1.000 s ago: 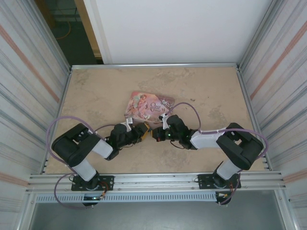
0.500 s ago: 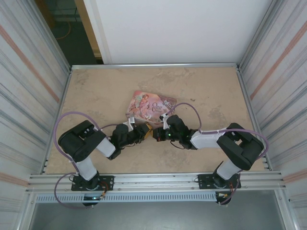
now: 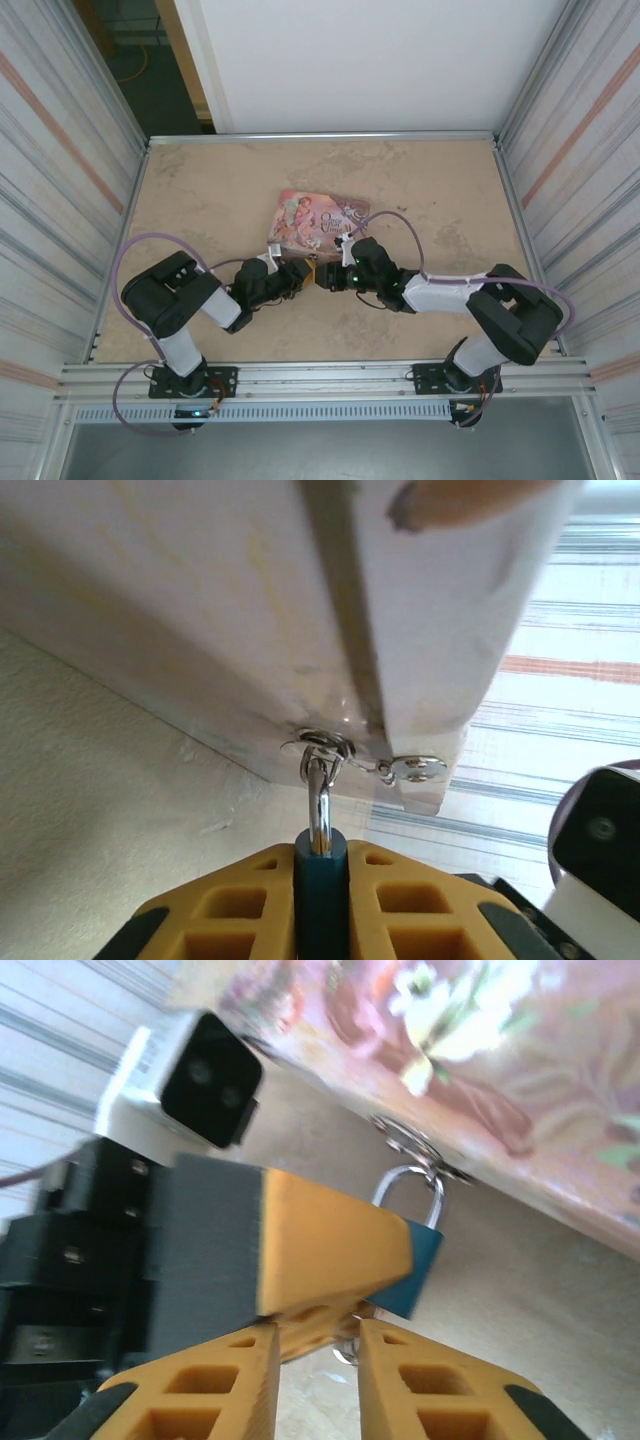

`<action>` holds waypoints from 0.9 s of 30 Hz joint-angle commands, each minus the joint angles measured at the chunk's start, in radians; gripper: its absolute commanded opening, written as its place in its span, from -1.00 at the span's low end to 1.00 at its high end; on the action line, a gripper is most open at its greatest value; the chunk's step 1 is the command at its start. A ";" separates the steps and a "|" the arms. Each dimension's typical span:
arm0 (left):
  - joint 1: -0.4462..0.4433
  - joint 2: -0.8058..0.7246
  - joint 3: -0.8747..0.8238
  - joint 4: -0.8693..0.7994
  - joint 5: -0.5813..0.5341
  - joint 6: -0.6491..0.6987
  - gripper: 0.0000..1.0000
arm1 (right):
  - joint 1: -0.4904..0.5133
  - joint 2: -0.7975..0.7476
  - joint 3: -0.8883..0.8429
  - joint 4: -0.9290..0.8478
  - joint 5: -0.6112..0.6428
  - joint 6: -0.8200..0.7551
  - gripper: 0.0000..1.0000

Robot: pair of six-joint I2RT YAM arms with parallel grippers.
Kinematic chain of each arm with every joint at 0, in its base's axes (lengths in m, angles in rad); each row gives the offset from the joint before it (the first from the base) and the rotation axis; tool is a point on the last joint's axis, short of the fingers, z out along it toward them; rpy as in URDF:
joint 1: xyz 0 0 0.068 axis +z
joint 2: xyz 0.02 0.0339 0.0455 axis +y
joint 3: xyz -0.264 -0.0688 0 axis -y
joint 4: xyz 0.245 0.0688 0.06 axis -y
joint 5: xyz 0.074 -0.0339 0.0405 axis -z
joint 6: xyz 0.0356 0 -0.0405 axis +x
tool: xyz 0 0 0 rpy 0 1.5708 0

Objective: Unlock the padlock with the key

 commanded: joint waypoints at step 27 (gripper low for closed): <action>-0.047 -0.426 0.090 -0.720 -0.051 -0.109 -1.00 | 0.102 -0.573 -0.058 -0.377 0.230 -0.798 0.42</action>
